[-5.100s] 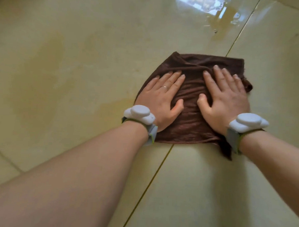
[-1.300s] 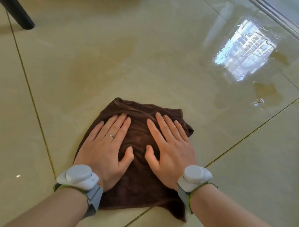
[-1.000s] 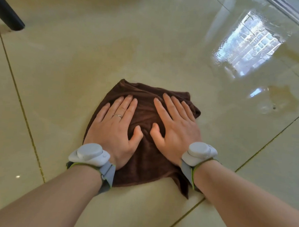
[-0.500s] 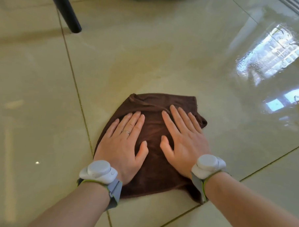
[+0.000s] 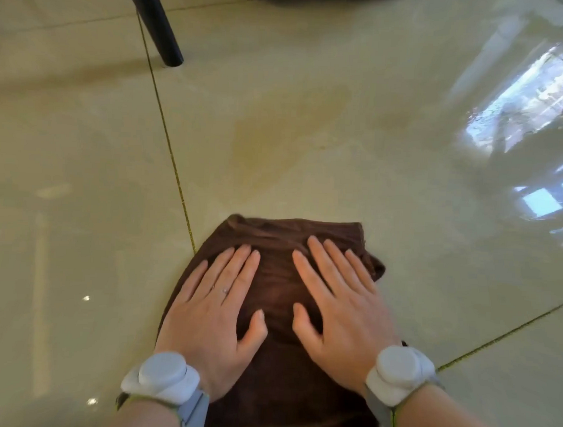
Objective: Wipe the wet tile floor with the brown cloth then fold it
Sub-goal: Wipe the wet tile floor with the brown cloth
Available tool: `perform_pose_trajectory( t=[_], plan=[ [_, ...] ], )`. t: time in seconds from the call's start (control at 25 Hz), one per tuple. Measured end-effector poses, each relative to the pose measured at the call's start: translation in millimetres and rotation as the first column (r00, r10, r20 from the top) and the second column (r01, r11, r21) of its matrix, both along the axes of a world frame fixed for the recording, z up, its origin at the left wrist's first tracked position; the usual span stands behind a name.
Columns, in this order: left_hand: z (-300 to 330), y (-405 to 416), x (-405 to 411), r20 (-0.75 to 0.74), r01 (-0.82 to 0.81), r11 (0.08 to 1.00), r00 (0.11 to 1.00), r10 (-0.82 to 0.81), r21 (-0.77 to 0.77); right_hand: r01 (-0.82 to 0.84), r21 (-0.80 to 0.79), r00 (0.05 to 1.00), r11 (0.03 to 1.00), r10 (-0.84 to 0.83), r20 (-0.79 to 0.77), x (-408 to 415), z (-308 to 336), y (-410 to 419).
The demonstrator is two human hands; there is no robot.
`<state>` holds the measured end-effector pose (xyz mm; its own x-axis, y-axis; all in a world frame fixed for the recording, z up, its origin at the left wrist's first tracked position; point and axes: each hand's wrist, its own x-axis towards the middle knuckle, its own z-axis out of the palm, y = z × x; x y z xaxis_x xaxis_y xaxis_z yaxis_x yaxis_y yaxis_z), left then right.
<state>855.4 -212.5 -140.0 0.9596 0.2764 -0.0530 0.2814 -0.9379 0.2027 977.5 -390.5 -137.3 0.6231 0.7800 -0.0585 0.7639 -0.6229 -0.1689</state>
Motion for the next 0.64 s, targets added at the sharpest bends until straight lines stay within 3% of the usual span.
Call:
perform_pose_trajectory(
  t=[0.4, 0.64],
  plan=[
    [-10, 117, 111, 0.044, -0.143, 0.989, 0.989, 0.142, 0.042, -0.006, 0.017, 0.998, 1.000, 0.005, 0.069, 126, -7, 140],
    [-7, 130, 115, 0.056, -0.225, 0.973, 0.973, 0.222, 0.046, -0.033, -0.007, 0.995, 0.999, 0.034, 0.094, 134, -6, 172]
  ],
)
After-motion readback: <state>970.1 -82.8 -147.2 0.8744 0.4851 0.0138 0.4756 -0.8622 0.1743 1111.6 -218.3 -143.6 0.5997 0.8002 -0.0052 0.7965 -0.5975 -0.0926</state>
